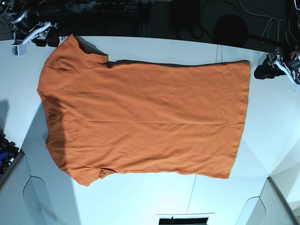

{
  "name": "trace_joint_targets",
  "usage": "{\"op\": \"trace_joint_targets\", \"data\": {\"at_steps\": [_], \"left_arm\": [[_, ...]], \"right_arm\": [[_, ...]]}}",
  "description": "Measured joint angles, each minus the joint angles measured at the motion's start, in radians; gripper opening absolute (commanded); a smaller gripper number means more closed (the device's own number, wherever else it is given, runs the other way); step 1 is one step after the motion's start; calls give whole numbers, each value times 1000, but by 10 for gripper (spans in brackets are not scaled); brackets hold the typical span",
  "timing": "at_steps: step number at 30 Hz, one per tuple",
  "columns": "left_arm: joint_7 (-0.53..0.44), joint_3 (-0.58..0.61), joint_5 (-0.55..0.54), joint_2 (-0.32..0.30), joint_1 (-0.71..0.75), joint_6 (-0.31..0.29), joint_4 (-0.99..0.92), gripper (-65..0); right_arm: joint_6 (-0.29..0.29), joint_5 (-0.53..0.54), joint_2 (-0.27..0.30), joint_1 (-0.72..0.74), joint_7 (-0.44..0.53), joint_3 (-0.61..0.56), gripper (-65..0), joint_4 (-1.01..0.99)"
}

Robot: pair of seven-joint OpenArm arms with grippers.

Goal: Layout the t-shirt on the table in an organized manner, then fold the t-shirt properly
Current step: 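Grasp the shirt's collar-side edge with both grippers at its two ends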

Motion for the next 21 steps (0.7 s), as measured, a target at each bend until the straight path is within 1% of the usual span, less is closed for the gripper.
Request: {"op": "trace_joint_targets", "data": {"at_steps": [4, 7, 9, 13, 18, 21], "left_arm": [[48, 5, -3, 0, 3, -3, 25, -253], [50, 22, -2, 0, 18, -3, 57, -253], [53, 41, 17, 0, 19, -3, 73, -253], [29, 99, 24, -2, 14, -11, 87, -252], [12, 126, 24, 0, 14, -18, 90, -252], [11, 130, 26, -1, 14, -19, 90, -253]], "right_arm": [[18, 12, 0, 0, -6, 0, -346, 0], [20, 25, 0, 0, -7, -4, -346, 0], [21, 26, 0, 0, -7, -15, -346, 0], [21, 26, 0, 0, -7, -43, -346, 0], [21, 26, 0, 0, -7, -71, -346, 0], [21, 27, -28, 0, 1, -73, -346, 0]]}}
